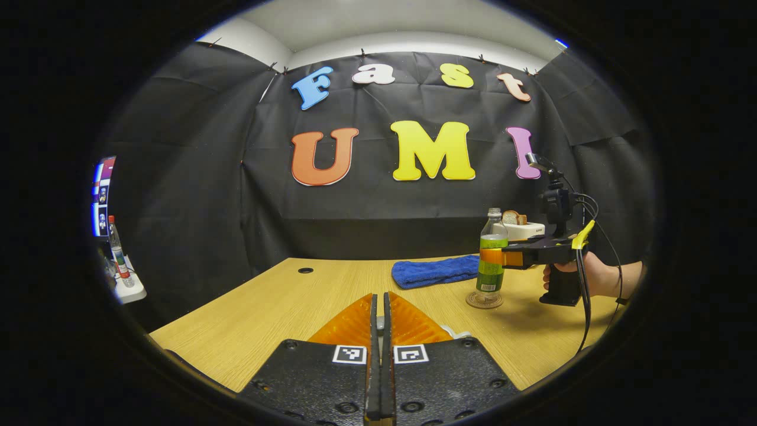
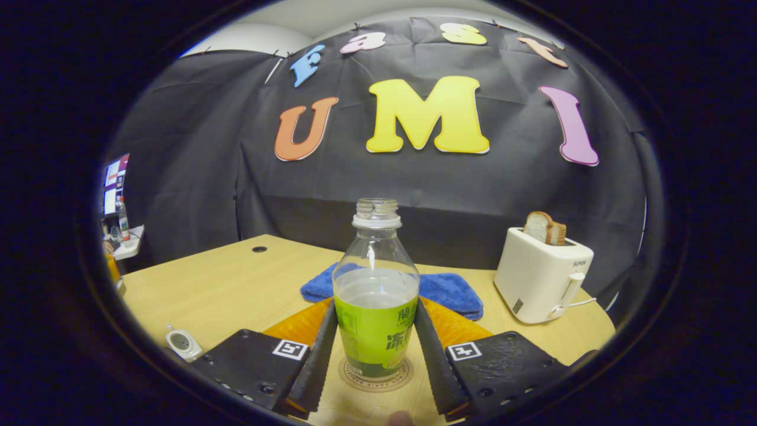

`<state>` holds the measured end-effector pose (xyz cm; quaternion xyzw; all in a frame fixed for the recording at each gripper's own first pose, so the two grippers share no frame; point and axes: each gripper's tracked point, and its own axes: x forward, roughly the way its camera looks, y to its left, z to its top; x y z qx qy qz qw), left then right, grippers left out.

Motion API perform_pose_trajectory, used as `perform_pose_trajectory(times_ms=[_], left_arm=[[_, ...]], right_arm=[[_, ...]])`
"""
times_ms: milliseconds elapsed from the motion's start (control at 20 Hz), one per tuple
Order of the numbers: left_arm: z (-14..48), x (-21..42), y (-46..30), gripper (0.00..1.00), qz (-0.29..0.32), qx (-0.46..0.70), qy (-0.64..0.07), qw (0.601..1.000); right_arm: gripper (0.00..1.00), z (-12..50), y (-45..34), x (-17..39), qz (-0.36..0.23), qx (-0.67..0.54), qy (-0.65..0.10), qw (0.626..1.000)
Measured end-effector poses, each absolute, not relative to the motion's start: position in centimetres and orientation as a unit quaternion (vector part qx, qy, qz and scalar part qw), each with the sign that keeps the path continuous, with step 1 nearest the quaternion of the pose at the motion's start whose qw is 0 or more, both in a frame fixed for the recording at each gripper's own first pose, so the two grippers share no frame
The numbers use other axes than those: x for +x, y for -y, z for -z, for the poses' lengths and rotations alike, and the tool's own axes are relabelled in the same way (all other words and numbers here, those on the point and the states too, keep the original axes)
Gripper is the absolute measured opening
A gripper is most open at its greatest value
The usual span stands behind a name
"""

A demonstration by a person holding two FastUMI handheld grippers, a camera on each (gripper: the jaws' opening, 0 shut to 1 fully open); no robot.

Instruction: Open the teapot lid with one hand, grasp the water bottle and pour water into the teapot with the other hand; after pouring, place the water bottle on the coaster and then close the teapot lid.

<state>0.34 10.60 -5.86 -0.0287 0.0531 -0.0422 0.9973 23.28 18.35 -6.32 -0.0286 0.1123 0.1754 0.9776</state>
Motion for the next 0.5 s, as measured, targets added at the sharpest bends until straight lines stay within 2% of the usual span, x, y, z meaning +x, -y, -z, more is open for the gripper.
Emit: perform_pose_trajectory(times_ms=[250,500], left_arm=[[5.97,0.56,-10.68,0.03,0.04,-0.034,-0.052,0.997],[6.26,0.6,-10.3,0.03,0.044,-0.038,-0.056,0.997]], right_arm=[[0.71,6.68,-18.19,23.61,-0.168,-0.026,-0.115,0.979],[0.76,7.07,-17.93,23.66,-0.16,-0.018,-0.113,0.98]])
